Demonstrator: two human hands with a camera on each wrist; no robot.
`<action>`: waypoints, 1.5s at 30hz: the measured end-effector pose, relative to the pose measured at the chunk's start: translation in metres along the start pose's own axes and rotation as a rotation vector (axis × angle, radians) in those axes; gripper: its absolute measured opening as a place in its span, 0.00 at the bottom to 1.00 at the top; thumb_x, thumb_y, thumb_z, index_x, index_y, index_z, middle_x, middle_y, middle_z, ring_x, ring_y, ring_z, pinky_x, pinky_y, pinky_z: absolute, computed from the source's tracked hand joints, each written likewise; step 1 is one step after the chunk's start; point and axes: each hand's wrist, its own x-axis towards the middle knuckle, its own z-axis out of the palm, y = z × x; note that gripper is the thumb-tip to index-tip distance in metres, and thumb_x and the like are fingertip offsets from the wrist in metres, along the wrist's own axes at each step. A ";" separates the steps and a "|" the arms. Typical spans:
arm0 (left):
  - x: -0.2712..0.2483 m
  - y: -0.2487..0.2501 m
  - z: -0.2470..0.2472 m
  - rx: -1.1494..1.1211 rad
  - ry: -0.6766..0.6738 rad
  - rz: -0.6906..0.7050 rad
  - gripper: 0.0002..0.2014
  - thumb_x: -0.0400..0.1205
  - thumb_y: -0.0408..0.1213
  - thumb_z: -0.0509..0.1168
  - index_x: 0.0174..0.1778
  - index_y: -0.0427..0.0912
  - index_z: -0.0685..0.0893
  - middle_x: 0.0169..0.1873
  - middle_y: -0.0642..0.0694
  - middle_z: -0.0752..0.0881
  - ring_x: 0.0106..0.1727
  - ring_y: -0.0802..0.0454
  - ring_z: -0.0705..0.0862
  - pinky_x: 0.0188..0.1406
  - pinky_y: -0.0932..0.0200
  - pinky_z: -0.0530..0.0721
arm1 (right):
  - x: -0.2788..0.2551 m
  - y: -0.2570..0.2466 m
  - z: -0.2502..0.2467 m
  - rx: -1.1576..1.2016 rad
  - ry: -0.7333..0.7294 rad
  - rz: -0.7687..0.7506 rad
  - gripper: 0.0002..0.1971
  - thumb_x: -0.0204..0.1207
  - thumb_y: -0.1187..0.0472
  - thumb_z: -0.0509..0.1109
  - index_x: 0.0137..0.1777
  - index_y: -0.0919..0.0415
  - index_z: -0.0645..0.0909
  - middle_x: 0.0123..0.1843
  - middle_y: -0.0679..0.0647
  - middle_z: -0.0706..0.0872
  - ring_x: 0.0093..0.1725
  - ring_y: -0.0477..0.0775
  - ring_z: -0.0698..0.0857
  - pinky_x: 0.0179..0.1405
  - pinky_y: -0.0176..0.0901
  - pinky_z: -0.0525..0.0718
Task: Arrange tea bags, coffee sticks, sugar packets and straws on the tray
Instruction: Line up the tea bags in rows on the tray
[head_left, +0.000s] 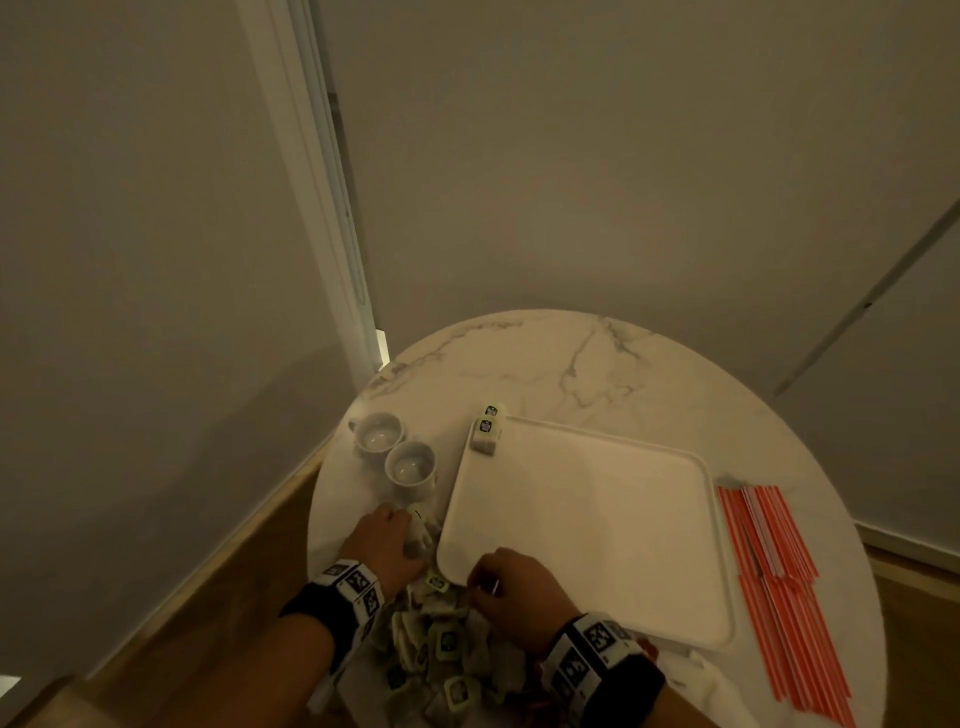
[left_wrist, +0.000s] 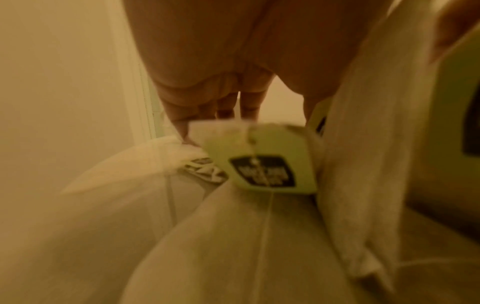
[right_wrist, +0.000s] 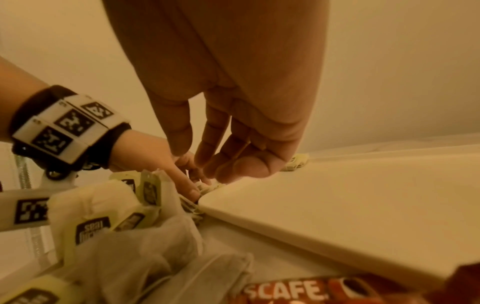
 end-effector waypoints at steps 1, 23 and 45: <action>0.001 0.003 0.000 0.003 0.011 0.004 0.32 0.74 0.59 0.67 0.68 0.44 0.72 0.67 0.43 0.72 0.66 0.45 0.75 0.66 0.52 0.75 | -0.001 0.000 -0.002 0.005 0.005 0.004 0.12 0.79 0.52 0.66 0.59 0.53 0.84 0.55 0.52 0.82 0.50 0.50 0.78 0.55 0.39 0.75; -0.049 0.069 -0.087 -1.637 -0.111 -0.020 0.08 0.81 0.23 0.55 0.43 0.41 0.74 0.33 0.39 0.81 0.32 0.46 0.80 0.24 0.57 0.77 | 0.002 -0.036 -0.053 0.886 0.126 -0.047 0.24 0.76 0.75 0.63 0.62 0.44 0.78 0.53 0.52 0.82 0.46 0.51 0.84 0.39 0.43 0.84; -0.049 0.102 -0.101 -1.291 0.092 0.202 0.10 0.82 0.31 0.64 0.55 0.37 0.88 0.47 0.38 0.91 0.52 0.35 0.88 0.54 0.40 0.85 | -0.006 -0.046 -0.122 0.694 0.375 -0.128 0.07 0.76 0.66 0.72 0.52 0.61 0.89 0.35 0.54 0.87 0.26 0.48 0.81 0.31 0.38 0.82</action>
